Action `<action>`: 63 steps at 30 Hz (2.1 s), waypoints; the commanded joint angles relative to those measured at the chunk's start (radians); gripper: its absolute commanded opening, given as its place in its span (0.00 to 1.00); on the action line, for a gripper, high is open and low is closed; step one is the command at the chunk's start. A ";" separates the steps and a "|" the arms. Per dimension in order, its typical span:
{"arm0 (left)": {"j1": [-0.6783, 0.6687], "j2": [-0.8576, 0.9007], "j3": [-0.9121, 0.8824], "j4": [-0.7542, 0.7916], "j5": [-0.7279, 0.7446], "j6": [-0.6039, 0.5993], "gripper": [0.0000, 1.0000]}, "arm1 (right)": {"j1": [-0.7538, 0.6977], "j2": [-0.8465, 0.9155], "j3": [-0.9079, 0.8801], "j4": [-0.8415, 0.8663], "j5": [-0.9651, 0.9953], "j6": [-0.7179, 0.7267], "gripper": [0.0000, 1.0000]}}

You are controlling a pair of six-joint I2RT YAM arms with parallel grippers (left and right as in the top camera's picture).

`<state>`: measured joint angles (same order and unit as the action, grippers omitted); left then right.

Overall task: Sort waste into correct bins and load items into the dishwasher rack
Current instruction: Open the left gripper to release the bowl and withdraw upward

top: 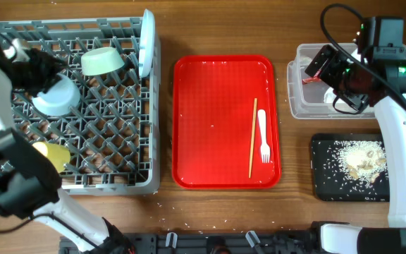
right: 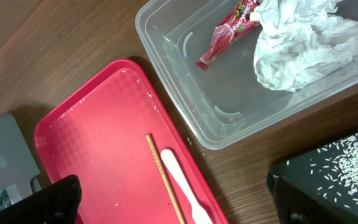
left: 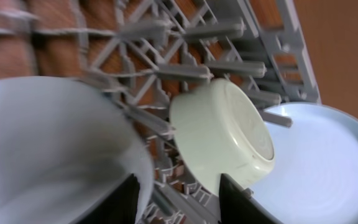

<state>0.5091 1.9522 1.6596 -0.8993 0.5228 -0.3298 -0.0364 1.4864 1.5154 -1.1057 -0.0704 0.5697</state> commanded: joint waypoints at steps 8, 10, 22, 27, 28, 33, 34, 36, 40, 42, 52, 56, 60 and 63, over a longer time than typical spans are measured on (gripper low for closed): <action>-0.341 -0.089 -0.006 0.212 -0.290 0.117 0.04 | 0.000 -0.003 0.014 0.002 -0.005 -0.016 1.00; -0.409 -0.054 -0.006 0.278 -0.479 0.117 0.04 | -0.001 -0.003 0.014 0.002 -0.005 -0.017 1.00; -0.444 0.014 -0.006 0.112 -0.675 0.114 0.04 | 0.000 -0.003 0.014 0.002 -0.005 -0.017 1.00; -0.419 -0.217 -0.006 0.045 -0.671 0.042 0.04 | 0.000 -0.003 0.014 0.002 -0.005 -0.017 1.00; -0.419 -0.260 -0.006 0.042 -0.670 0.004 0.05 | 0.000 -0.003 0.014 0.002 -0.005 -0.017 1.00; -0.395 -0.352 -0.006 -0.015 -0.675 -0.014 0.18 | 0.000 -0.003 0.014 0.002 -0.005 -0.017 1.00; -0.379 -0.329 -0.006 -0.035 -0.684 -0.015 0.07 | 0.000 -0.003 0.014 0.002 -0.005 -0.017 0.99; -0.351 -0.285 -0.006 -0.048 -0.710 -0.015 0.04 | 0.000 -0.003 0.014 0.002 -0.005 -0.017 1.00; -0.220 -0.145 -0.006 -0.076 -0.722 -0.024 0.04 | 0.000 -0.003 0.014 0.002 -0.005 -0.017 1.00; -0.175 -0.094 -0.006 -0.076 -0.714 -0.024 0.13 | 0.000 -0.003 0.014 0.002 -0.005 -0.017 0.99; -0.090 -0.089 -0.006 -0.078 -0.528 -0.024 0.33 | 0.000 -0.003 0.014 0.002 -0.005 -0.017 1.00; -0.090 -0.252 0.013 -0.079 -0.338 -0.027 0.40 | 0.000 -0.003 0.014 0.002 -0.005 -0.017 1.00; -0.142 -0.418 0.013 -0.163 0.156 -0.026 0.62 | 0.000 -0.003 0.014 0.002 -0.005 -0.017 1.00; -0.294 -0.430 0.011 -0.311 0.220 -0.026 0.70 | 0.000 -0.003 0.014 0.002 -0.005 -0.017 1.00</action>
<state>0.3298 1.5105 1.6745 -1.1484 0.5709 -0.3576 -0.0364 1.4864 1.5154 -1.1057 -0.0704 0.5697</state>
